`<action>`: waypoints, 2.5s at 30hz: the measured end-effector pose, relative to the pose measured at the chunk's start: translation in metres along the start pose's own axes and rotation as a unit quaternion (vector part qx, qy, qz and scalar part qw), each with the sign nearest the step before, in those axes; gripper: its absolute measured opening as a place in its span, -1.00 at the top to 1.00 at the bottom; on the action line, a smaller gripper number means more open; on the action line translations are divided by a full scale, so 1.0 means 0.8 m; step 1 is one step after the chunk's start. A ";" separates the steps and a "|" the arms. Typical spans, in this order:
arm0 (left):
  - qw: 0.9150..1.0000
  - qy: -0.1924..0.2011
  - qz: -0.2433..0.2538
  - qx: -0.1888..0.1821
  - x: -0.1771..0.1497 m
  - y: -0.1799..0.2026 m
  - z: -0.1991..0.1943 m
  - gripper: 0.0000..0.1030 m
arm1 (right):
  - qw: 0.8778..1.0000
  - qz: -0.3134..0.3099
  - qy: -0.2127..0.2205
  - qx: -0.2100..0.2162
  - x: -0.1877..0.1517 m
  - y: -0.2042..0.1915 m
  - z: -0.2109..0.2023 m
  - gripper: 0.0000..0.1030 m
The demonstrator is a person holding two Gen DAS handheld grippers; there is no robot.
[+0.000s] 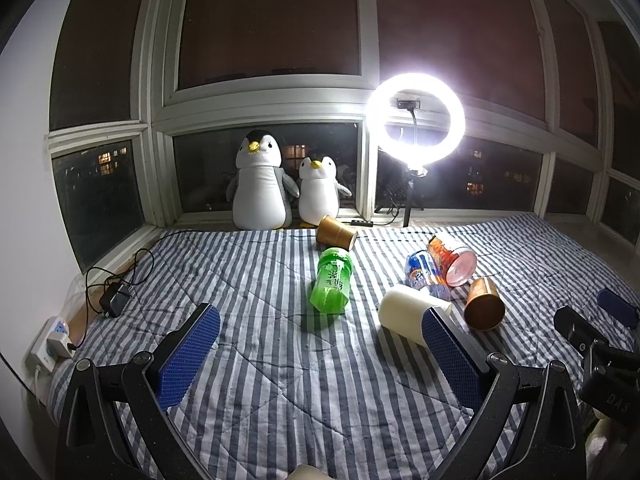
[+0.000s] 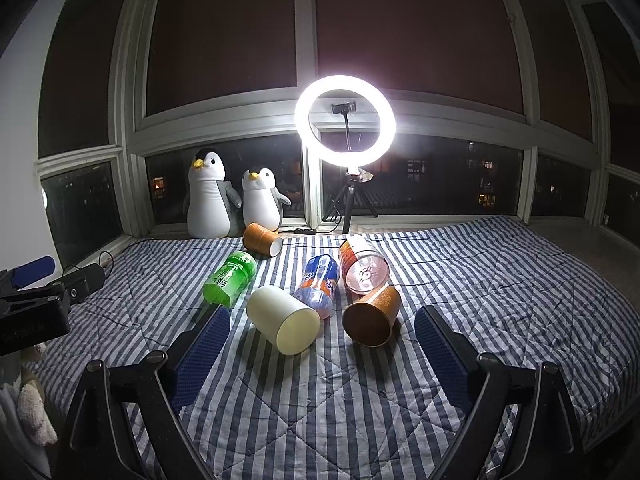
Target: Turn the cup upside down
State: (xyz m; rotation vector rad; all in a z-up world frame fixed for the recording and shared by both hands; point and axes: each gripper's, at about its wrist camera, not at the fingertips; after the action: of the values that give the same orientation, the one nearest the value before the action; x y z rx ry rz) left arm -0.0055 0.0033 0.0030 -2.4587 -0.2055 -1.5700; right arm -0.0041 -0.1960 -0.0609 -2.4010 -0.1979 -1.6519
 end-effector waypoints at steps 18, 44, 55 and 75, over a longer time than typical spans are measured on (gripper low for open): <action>1.000 -0.002 0.000 -0.004 -0.003 0.002 0.003 -0.99 | 1.000 0.003 -0.005 0.001 -0.005 0.003 0.005 -0.78; 1.000 -0.009 0.013 -0.014 -0.007 0.020 0.012 -0.99 | 0.999 0.023 -0.024 0.004 -0.005 0.024 0.020 -0.78; 0.999 -0.024 0.019 -0.015 -0.012 0.029 0.032 -0.99 | 0.995 0.073 -0.064 0.022 0.001 0.069 0.058 -0.78; 0.998 -0.062 0.032 -0.010 -0.027 0.033 0.067 -0.99 | 0.951 0.244 -0.175 0.081 0.004 0.204 0.201 -0.78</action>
State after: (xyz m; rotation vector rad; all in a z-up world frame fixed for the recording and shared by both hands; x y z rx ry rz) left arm 0.0386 -0.0084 -0.0417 -2.5530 -0.1307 -1.4016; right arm 0.1804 -0.3129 -0.1299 -2.3460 0.1859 -0.9555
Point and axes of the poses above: each gripper's, at about its wrist camera, not at the fingertips, and z roughly the way its jaws point, y to its right, x to its top, and after that the axes turned 14 degrees about x, right-handed
